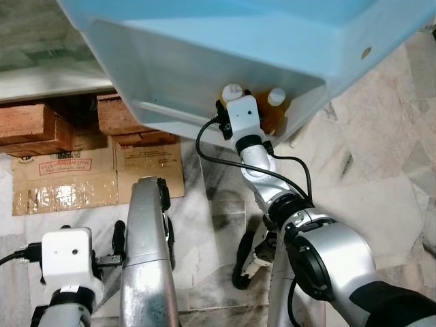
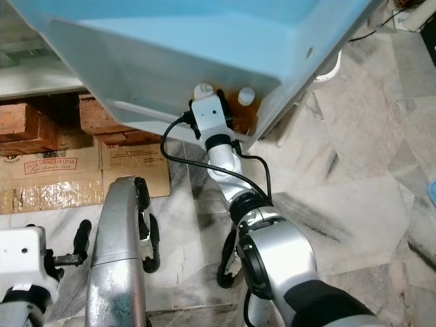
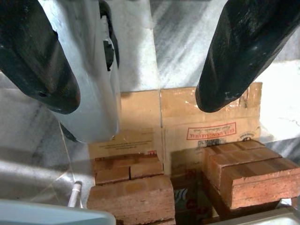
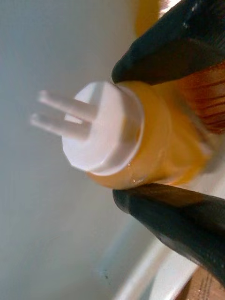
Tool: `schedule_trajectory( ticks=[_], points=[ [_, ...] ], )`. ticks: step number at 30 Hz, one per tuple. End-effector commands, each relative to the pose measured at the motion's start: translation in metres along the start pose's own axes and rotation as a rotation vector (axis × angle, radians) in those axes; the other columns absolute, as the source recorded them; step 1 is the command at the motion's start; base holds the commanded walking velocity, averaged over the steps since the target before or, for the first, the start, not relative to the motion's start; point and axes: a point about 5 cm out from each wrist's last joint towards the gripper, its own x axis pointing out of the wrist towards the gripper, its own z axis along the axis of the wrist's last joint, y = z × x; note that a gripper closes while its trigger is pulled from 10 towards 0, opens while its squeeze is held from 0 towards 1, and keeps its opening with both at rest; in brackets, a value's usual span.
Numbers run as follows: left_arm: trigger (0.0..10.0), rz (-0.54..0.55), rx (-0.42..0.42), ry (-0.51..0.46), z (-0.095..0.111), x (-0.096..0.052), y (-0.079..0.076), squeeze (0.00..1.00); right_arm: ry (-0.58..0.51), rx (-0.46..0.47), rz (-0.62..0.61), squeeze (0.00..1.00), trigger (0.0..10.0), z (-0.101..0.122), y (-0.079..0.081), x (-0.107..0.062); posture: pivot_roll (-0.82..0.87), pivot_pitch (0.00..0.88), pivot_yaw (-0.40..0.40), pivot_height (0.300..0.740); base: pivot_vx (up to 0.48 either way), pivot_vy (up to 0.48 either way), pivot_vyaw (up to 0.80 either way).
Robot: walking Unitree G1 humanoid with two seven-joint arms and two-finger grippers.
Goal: Restocking fridge
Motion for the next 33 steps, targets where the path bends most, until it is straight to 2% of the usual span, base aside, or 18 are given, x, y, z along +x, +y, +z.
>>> schedule_trajectory(
  ticks=[1, 12, 20, 21, 22, 24, 27, 29, 30, 31, 32, 33],
  points=[
    [10.0, 0.005, 0.016, 0.046, -0.009, 0.001, 0.003, 0.00, 0.079, -0.004, -0.034, 1.00, 10.0, -0.022, -0.009, -0.011, 0.31, 0.460, -0.062, 0.545, 0.000, 0.000, 0.00],
    [10.0, 0.000, 0.030, 0.021, -0.009, 0.019, 0.003, 0.00, 0.032, -0.036, -0.021, 1.00, 10.0, -0.016, -0.019, -0.008, 0.29, 0.411, -0.055, 0.545, 0.000, 0.000, 0.00],
    [10.0, 0.002, 0.010, -0.020, -0.008, 0.047, -0.003, 0.00, -0.053, 0.037, 0.070, 1.00, 10.0, -0.012, -0.033, -0.011, 0.21, 0.291, -0.066, 0.545, 0.000, 0.000, 0.00],
    [10.0, 0.002, 0.010, -0.020, -0.008, 0.047, -0.003, 0.00, -0.053, 0.037, 0.070, 1.00, 10.0, -0.012, -0.033, -0.011, 0.21, 0.291, -0.066, 0.545, 0.000, 0.000, 0.00],
    [10.0, 0.002, 0.005, -0.014, -0.011, 0.058, -0.007, 0.00, -0.061, 0.051, 0.095, 1.00, 10.0, -0.015, -0.035, -0.016, 0.18, 0.256, -0.068, 0.545, 0.000, 0.000, 0.00],
    [10.0, 0.000, -0.001, -0.011, -0.012, 0.061, -0.009, 0.00, -0.066, 0.059, 0.106, 1.00, 10.0, -0.018, -0.036, -0.019, 0.18, 0.247, -0.067, 0.545, 0.000, 0.000, 0.00],
    [10.0, -0.007, -0.025, -0.027, -0.011, 0.073, -0.016, 0.00, -0.086, 0.082, 0.140, 1.00, 10.0, -0.027, -0.041, -0.037, 0.14, 0.186, -0.068, 0.545, 0.000, 0.000, 0.00],
    [10.0, -0.011, -0.034, -0.032, -0.011, 0.078, -0.019, 0.00, -0.081, 0.090, 0.146, 1.00, 10.0, -0.030, -0.043, -0.043, 0.12, 0.158, -0.069, 0.545, 0.000, 0.000, 0.00],
    [10.0, -0.021, -0.047, -0.035, -0.012, 0.083, -0.022, 0.00, -0.067, 0.106, 0.137, 1.00, 10.0, -0.036, -0.046, -0.052, 0.10, 0.126, -0.068, 0.545, 0.000, 0.000, 0.00],
    [10.0, -0.048, -0.064, -0.036, -0.015, 0.089, -0.027, 0.00, -0.034, 0.147, 0.107, 1.00, 10.0, -0.046, -0.048, -0.074, 0.08, 0.098, -0.064, 0.545, 0.000, 0.000, 0.00],
    [10.0, -0.048, -0.064, -0.036, -0.015, 0.089, -0.027, 0.00, -0.034, 0.147, 0.107, 1.00, 10.0, -0.046, -0.048, -0.074, 0.08, 0.098, -0.064, 0.545, 0.000, 0.000, 0.00],
    [10.0, -0.072, -0.074, -0.033, -0.016, 0.091, -0.031, 0.00, -0.022, 0.168, 0.096, 1.00, 10.0, -0.050, -0.048, -0.087, 0.07, 0.075, -0.059, 0.545, 0.000, 0.000, 0.00]
  ],
)
